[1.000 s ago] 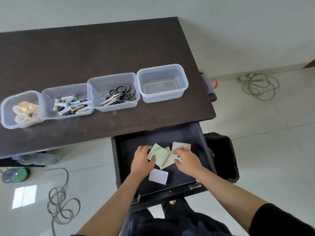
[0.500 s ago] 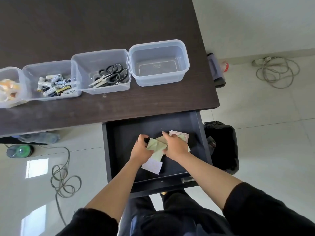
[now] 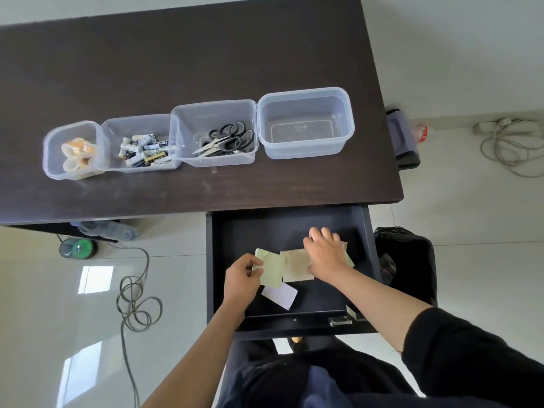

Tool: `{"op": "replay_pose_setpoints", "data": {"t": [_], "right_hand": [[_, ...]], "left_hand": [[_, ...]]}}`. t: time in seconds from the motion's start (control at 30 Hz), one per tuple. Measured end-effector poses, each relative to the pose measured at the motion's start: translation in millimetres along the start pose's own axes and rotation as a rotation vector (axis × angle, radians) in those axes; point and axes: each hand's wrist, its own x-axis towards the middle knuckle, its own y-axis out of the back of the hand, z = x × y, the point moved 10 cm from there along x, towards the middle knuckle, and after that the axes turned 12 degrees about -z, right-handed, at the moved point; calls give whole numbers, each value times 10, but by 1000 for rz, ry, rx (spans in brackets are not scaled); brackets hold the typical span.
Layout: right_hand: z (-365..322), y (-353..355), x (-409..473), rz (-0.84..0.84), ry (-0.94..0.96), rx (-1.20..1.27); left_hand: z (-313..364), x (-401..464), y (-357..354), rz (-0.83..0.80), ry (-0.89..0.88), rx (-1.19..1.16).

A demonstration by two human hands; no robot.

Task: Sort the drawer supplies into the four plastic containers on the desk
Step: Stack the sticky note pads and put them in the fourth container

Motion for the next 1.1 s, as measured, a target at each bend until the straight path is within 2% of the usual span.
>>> {"op": "replay_pose_setpoints", "data": {"t": [0.13,0.3,0.47,0.67,0.9,1.0,1.1], "right_hand": [[-23,43,12,5,51,52],[-15,100,-27,-22,132,333],[130,304,-172,89,75,799],[199,357,-335,160,-6,1188],[-102,181,-555,52,2,1711],[-205,158,-593,77,27,1705],[-176,174,-649,159,0,1537]], "left_hand": [[-71,-66,68,11,9,-31],[-118,-190,187,53,20,-38],[-187,-281,294,85,38,-111],[-133,-346,298,46,40,-299],[198,-469,237,-47,-64,-438],[351,-505,222,-70,-113,-485],[398,-516,219,-82,-120,-549]]}}
